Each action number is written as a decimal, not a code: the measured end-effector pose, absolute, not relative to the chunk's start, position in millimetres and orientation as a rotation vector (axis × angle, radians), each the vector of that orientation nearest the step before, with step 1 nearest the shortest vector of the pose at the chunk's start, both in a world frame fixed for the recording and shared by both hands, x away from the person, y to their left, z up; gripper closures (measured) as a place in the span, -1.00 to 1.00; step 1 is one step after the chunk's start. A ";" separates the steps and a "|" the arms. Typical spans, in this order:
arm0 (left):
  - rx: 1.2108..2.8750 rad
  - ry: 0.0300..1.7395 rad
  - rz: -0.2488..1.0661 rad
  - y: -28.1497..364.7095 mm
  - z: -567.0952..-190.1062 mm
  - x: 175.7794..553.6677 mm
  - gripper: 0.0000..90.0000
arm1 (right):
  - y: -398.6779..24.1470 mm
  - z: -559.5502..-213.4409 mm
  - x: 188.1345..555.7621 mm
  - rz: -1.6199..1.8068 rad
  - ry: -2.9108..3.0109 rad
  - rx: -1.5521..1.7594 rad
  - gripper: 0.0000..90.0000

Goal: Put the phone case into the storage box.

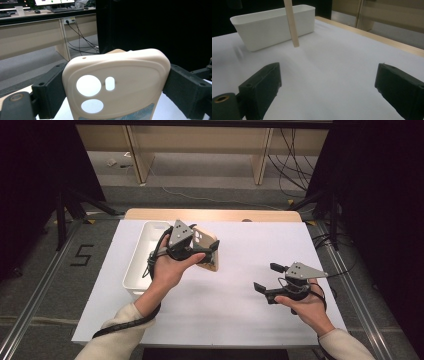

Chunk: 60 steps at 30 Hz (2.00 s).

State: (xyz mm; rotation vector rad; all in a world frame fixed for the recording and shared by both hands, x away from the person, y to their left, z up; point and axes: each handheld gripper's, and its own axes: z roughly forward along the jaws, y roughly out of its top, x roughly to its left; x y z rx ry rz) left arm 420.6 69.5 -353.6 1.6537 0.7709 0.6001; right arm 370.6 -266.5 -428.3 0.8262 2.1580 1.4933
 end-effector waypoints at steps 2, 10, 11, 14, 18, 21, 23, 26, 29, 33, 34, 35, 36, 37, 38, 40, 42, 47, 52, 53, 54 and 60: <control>1.650 0.774 0.601 70.6 -352.9 421.0 -0.76 | -267.4 -428.5 370.1 1.497 2.158 0.827 -0.82; 1.640 0.787 0.612 75.4 -351.2 423.0 -0.76 | -269.9 -428.8 369.6 1.508 2.144 0.836 -0.80; 1.640 0.789 0.613 75.9 -350.8 423.2 -0.76 | -269.8 -428.9 369.5 1.506 2.144 0.837 -0.80; 1.642 0.791 0.622 78.5 -349.5 424.0 -0.76 | -269.8 -429.0 369.5 1.506 2.144 0.838 -0.79; 1.633 0.805 0.635 82.6 -347.1 425.0 -0.76 | -269.7 -429.3 369.5 1.503 2.145 0.837 -0.78; 1.631 0.809 0.648 85.2 -345.5 425.7 -0.76 | -269.8 -429.5 369.5 1.505 2.145 0.839 -0.77; 1.628 0.813 0.649 86.4 -345.0 426.0 -0.76 | -269.9 -429.5 369.4 1.503 2.146 0.839 -0.77; 1.629 0.818 0.649 88.0 -344.5 426.7 -0.76 | -269.6 -430.0 369.5 1.508 2.146 0.843 -0.77; 1.627 0.822 0.653 90.3 -343.5 427.6 -0.76 | -269.4 -430.1 369.5 1.508 2.146 0.843 -0.76; 1.623 0.830 0.659 93.7 -341.4 428.2 -0.76 | -269.4 -430.4 369.5 1.508 2.148 0.844 -0.76; 1.619 0.833 0.661 94.2 -341.1 428.2 -0.76 | -269.3 -430.5 369.6 1.510 2.149 0.844 -0.76; 1.617 0.836 0.663 94.6 -340.9 428.3 -0.76 | -269.3 -430.7 369.7 1.508 2.152 0.843 -0.76; 1.617 0.837 0.665 95.0 -340.7 428.3 -0.76 | -269.3 -430.9 369.7 1.505 2.153 0.842 -0.76; 1.619 0.835 0.666 95.3 -340.7 428.5 -0.76 | -269.1 -431.0 369.7 1.505 2.155 0.841 -0.76; 1.620 0.836 0.668 95.4 -340.6 428.6 -0.76 | -269.0 -431.0 369.6 1.505 2.155 0.840 -0.76; 1.619 0.839 0.672 96.2 -340.5 428.8 -0.76 | -268.8 -430.8 369.5 1.505 2.156 0.840 -0.76; 1.617 0.843 0.675 97.5 -339.9 429.1 -0.76 | -268.8 -431.0 369.4 1.505 2.156 0.840 -0.76; 1.609 0.852 0.685 101.5 -337.7 429.9 -0.76 | -269.0 -431.2 369.5 1.505 2.157 0.841 -0.75; 1.604 0.857 0.696 105.4 -335.8 430.5 -0.76 | -268.7 -431.3 369.3 1.503 2.162 0.845 -0.75; 1.603 0.857 0.698 106.3 -335.4 430.7 -0.76 | -268.7 -431.3 369.2 1.503 2.162 0.844 -0.75; 1.599 0.860 0.699 106.9 -335.0 430.8 -0.76 | -268.7 -431.3 369.2 1.503 2.162 0.841 -0.75; 1.597 0.867 0.710 110.9 -333.5 431.8 -0.76 | -268.6 -431.5 369.2 1.504 2.163 0.846 -0.74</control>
